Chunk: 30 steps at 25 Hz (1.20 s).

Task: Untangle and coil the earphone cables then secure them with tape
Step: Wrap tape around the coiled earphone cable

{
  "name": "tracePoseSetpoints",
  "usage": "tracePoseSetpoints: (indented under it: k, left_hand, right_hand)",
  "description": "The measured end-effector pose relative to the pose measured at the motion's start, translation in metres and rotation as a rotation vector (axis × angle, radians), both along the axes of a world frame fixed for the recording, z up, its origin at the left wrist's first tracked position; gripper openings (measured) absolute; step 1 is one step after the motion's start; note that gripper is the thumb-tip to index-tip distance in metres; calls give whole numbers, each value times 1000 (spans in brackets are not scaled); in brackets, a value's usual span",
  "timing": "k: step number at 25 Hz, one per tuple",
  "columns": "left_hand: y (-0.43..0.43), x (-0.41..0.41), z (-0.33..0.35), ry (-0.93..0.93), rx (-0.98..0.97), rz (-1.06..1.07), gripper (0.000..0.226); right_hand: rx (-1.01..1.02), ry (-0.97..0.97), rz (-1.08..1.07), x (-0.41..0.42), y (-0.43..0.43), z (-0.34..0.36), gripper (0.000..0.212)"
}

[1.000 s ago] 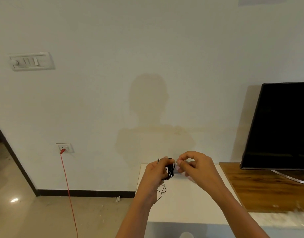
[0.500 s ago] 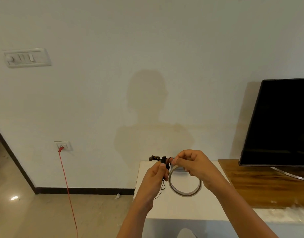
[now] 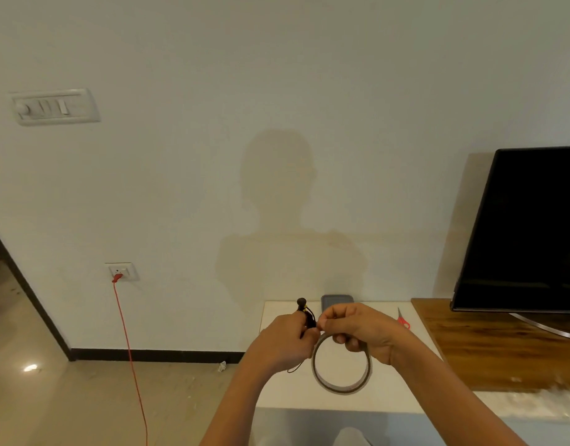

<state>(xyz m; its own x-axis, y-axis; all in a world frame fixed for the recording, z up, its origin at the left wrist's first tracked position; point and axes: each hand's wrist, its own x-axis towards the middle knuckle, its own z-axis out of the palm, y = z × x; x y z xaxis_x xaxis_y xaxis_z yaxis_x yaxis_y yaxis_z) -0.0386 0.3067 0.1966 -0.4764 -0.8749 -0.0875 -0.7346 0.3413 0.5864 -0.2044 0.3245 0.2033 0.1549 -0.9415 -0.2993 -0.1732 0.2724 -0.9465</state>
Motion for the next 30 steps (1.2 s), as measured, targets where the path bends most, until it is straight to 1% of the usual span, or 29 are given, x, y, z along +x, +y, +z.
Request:
tracePoseSetpoints:
  k: [3, 5, 8, 10, 12, 16, 19, 21, 22, 23, 25, 26, 30]
  left_hand:
    - [-4, 0, 6, -303, 22, -30, 22]
    - [-5, -1, 8, -467, 28, -45, 25]
    - [-1, -5, 2, -544, -53, -16, 23]
    - [4, -9, -6, -526, -125, 27, 26]
    - [7, -11, -13, -432, -156, 68, 30]
    - [11, -12, -23, -258, -198, 109, 28]
    - [8, -14, -25, -169, -208, 126, 30]
    - [8, -16, -25, -126, -233, 135, 30]
    - [8, -17, -25, -120, -258, 142, 28]
    - [9, -18, -26, -128, -287, 147, 27]
    - [11, -20, -27, -162, -331, 153, 24]
    - [11, -20, -28, -174, -339, 152, 23]
    - [12, -19, -30, -162, -322, 123, 20]
  right_hand:
    - [59, -93, -36, 9, 1, -16, 6]
    - [91, -167, -86, 14, 2, -24, 5]
    - [116, -184, -181, 21, 1, -32, 7]
    - [115, -173, -233, 23, 1, -35, 12]
    - [95, -170, -287, 24, 2, -36, 14]
    - [-8, -136, -369, 25, 6, -37, 8]
    - [-84, -82, -405, 25, 8, -35, 4]
    - [-131, -55, -425, 25, 7, -34, 5]
    - [-147, -45, -443, 24, 6, -33, 7]
    - [-153, -35, -467, 23, 3, -35, 13]
    - [-119, -21, -505, 20, -1, -39, 31]
    - [-97, -14, -510, 19, -2, -41, 36]
    - [-87, 30, -510, 19, -3, -44, 40]
